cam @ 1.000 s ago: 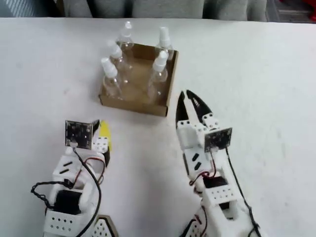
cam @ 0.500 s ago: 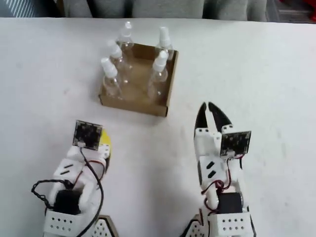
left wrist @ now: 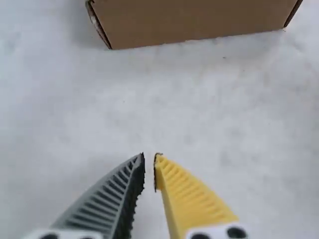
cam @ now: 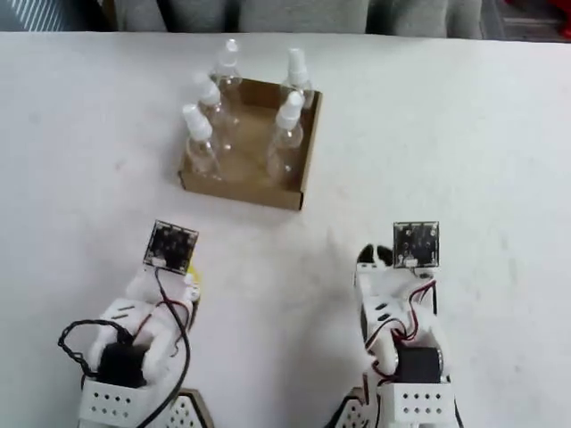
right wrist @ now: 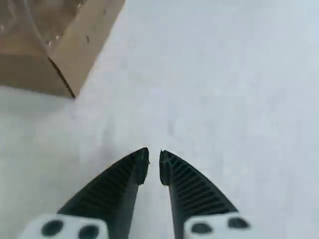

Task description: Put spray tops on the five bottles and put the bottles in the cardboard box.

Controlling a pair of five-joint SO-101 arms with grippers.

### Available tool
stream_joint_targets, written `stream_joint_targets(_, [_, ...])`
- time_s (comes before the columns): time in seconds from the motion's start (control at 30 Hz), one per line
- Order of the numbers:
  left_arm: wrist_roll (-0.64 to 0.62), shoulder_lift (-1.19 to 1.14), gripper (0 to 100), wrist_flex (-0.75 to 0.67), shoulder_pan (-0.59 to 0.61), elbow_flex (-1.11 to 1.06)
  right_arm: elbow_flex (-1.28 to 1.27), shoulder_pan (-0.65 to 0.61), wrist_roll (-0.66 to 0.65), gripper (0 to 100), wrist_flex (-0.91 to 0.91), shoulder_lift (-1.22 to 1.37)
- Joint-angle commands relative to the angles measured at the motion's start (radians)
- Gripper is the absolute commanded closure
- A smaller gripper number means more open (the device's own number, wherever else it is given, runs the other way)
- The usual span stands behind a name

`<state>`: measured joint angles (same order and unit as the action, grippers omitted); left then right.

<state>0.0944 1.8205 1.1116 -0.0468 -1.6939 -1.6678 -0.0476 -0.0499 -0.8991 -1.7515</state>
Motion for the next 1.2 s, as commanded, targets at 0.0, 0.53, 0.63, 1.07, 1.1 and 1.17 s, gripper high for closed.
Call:
stream_joint_targets(0.0, [0.009,0.01,94,0.052,0.007,0.002,0.017,0.005,0.009,98.2,-0.124,-0.005])
stream_joint_targets(0.53, [0.005,0.01,94,0.178,0.008,0.002,-0.025,0.007,0.006,98.1,-0.326,-0.016])
stream_joint_targets(0.63, [0.005,0.01,94,0.178,0.008,0.002,-0.025,0.007,0.005,98.1,-0.326,-0.016])
stream_joint_targets(1.07, [0.005,0.01,94,0.178,0.008,0.002,-0.025,0.007,0.005,98.1,-0.326,-0.016])
stream_joint_targets(1.1, [0.005,0.01,94,0.178,0.008,0.002,-0.025,0.007,0.005,98.1,-0.326,-0.016])
stream_joint_targets(1.17, [0.005,0.01,94,0.178,0.008,0.002,-0.025,0.007,0.005,98.1,-0.326,-0.016])
